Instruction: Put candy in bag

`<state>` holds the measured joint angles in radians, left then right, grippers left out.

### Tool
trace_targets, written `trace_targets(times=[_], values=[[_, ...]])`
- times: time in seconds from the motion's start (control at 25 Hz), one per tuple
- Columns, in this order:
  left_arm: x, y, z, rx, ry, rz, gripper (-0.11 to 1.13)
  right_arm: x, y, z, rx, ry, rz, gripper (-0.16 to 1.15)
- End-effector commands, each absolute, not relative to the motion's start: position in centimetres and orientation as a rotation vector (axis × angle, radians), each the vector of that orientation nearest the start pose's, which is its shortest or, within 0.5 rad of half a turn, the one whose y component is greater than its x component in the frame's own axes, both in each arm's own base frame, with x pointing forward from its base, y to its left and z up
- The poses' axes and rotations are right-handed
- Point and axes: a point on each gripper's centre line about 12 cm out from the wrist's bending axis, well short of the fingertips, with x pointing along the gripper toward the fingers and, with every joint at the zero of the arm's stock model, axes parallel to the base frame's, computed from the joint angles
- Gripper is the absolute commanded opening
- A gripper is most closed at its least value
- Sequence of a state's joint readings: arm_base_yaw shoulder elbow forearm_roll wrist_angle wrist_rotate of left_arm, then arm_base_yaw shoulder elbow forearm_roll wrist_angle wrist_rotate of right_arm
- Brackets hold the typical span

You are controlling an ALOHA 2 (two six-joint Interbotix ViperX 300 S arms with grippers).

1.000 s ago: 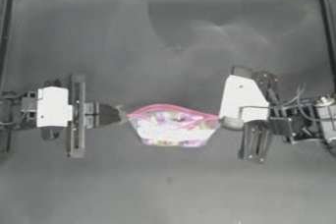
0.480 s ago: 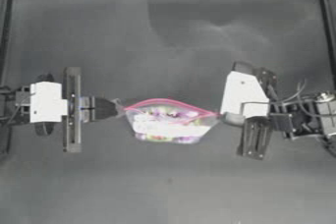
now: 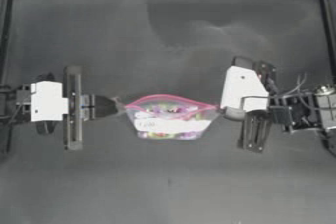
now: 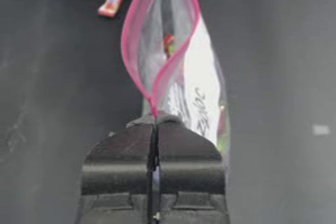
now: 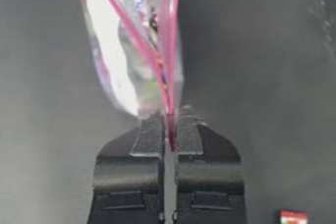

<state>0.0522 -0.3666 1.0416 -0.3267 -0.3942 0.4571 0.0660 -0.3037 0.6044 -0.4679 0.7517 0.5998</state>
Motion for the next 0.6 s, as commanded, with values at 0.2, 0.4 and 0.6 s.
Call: trace_targets(times=[0.2, 0.4, 0.6], values=[[29.8, 3.2, 20.5, 0.162, 0.304, 0.162, 0.13, 31.4, -1.4, 24.7, 0.068, 0.906, -0.318, 0.11], [29.9, 2.9, 20.3, 0.162, 0.310, 0.153, 0.13, 31.6, -1.2, 23.8, 0.081, 0.906, -0.303, 0.11], [30.4, 2.4, 19.6, 0.166, 0.332, 0.133, 0.13, 32.1, -1.1, 23.5, 0.076, 0.901, -0.293, 0.11]])
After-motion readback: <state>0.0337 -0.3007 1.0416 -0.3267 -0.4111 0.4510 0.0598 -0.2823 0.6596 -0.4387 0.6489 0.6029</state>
